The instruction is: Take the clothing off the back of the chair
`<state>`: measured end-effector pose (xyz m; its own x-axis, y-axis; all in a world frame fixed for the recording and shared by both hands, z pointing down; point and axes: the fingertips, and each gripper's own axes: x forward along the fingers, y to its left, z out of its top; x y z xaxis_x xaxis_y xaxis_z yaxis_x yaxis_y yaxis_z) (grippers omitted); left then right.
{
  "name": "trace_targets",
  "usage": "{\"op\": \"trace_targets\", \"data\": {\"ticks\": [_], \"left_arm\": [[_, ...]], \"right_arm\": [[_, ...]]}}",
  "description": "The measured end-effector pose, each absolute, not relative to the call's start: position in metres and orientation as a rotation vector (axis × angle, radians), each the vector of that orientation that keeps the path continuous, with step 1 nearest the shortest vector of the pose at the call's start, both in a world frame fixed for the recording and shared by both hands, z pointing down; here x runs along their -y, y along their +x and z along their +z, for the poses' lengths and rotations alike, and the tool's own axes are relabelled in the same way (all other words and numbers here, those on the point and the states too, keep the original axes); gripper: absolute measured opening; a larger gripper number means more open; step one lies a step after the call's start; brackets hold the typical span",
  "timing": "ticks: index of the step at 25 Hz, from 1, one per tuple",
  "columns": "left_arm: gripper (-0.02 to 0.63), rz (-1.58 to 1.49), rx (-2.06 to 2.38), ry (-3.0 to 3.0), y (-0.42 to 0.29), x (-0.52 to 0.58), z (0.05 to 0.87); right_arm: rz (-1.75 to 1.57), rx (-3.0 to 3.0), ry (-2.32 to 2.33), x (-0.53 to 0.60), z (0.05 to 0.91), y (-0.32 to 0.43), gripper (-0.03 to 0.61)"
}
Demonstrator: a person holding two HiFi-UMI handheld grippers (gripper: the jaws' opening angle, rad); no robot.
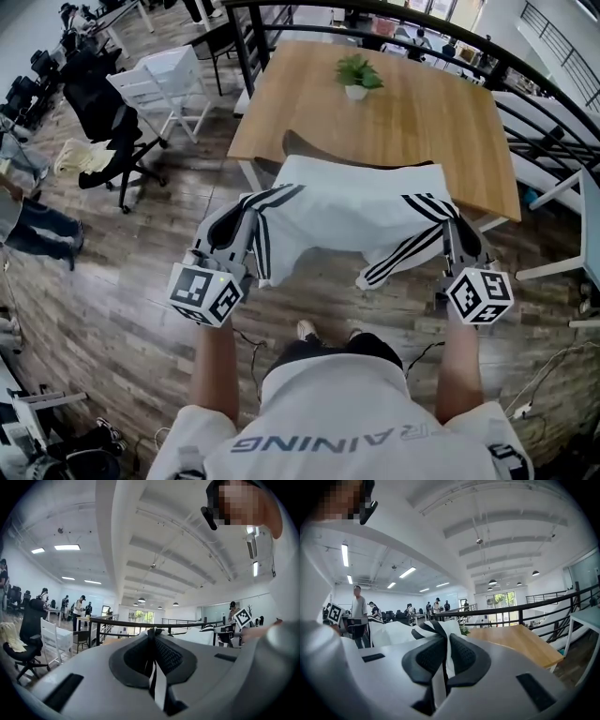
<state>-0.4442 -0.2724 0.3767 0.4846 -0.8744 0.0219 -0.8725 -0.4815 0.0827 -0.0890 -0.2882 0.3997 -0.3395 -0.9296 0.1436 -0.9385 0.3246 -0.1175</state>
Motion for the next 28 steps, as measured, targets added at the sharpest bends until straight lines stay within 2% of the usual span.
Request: {"op": "trace_targets", "data": {"ticks": [28], "left_arm": [[0.046,-0.055,1.937,2.386,-0.36,0.095,0.353]], "right_arm": [[0.293,2.804,1.414,0.191,0.384,-0.022,0.04]]}}
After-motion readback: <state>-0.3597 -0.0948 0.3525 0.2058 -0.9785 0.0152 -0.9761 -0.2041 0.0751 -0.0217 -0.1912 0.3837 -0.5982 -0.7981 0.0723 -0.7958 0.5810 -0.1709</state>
